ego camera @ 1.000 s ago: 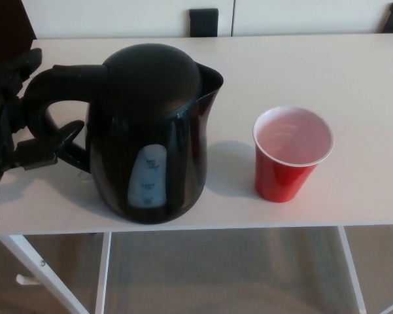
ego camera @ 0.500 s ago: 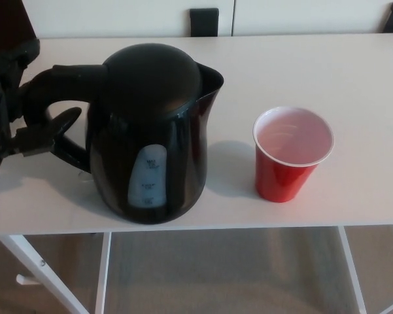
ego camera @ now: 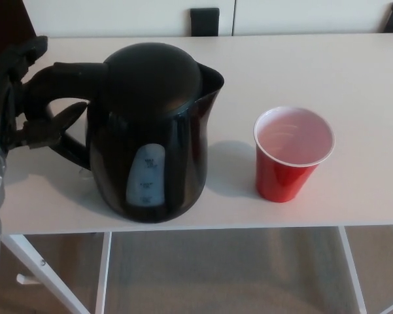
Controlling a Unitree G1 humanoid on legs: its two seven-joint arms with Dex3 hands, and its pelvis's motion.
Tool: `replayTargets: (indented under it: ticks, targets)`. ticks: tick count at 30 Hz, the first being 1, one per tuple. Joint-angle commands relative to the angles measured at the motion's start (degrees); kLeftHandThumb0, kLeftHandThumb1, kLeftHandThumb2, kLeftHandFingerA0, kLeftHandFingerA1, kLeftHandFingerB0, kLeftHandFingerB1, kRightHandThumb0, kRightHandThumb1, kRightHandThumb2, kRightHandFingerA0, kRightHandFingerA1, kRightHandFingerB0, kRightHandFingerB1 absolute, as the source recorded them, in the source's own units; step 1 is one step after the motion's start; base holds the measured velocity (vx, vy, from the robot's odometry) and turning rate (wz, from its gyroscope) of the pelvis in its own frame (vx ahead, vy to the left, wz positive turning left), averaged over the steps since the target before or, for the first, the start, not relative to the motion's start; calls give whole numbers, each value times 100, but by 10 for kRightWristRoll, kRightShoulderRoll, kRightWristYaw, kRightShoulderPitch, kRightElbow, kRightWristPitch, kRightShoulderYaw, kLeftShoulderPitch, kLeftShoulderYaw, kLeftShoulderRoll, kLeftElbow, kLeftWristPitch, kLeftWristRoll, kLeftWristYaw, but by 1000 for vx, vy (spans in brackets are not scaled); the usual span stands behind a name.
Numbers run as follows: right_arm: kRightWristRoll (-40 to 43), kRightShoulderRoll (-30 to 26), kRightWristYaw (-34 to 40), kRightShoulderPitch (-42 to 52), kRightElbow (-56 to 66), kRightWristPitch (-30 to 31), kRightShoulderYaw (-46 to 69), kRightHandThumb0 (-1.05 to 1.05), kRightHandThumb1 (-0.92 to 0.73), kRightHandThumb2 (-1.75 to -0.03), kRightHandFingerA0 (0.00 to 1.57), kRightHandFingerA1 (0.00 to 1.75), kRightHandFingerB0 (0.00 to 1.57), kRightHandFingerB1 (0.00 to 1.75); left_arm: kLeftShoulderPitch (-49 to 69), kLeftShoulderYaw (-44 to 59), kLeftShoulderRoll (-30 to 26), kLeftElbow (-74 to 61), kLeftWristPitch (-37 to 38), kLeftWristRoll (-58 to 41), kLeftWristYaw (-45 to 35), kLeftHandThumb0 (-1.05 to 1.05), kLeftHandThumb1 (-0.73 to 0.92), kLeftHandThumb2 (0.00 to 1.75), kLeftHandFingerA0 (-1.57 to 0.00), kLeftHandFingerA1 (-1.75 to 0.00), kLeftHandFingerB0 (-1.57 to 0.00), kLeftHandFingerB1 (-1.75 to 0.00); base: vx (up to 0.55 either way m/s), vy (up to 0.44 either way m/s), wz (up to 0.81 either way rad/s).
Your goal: The robot walk towards a table in front and uses its left hand to pick up the pot from the base and pour water to the cup on the right hand side
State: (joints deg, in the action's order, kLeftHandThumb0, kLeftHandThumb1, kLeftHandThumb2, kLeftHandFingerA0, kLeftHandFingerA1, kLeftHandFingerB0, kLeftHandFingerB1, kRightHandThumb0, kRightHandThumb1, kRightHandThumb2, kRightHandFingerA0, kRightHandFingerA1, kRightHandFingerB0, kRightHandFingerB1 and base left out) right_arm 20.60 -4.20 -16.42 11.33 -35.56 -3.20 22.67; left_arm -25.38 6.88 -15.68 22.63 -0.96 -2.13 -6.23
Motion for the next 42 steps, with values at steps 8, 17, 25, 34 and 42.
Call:
replayTargets:
  ticks: [8,17,25,34,42]
  targets:
    - [-1,-2,21,-16,8,10,-2,-4,-55,-95,27,55,15,48,-122,-21,5,79,-64,6,-5,-24,63,57,-76,-175,-61,-168,0,0,0]
    - [-9,-8,28,-23,21,16,-8,-7,-77,-62,38,41,29,37,-128,-1,35,72,-70,-18,-11,-17,65,54,-72,-175,-58,-175,0,0,0]
    - [-11,-12,29,-27,26,17,-13,-7,-78,-62,37,41,30,37,-136,20,56,41,-98,-29,1,-16,64,53,-68,-175,-54,-175,0,0,0]
    - [-12,-11,35,-37,18,20,-13,-7,-77,-62,39,42,32,38,-171,20,73,9,-105,-26,10,-18,62,53,-71,-175,-55,-175,0,0,0]
    - [-23,-11,37,-30,25,16,-21,-7,-76,-62,39,42,32,37,-202,-13,70,-24,-112,11,21,-26,58,53,-74,-175,-55,-175,0,0,0]
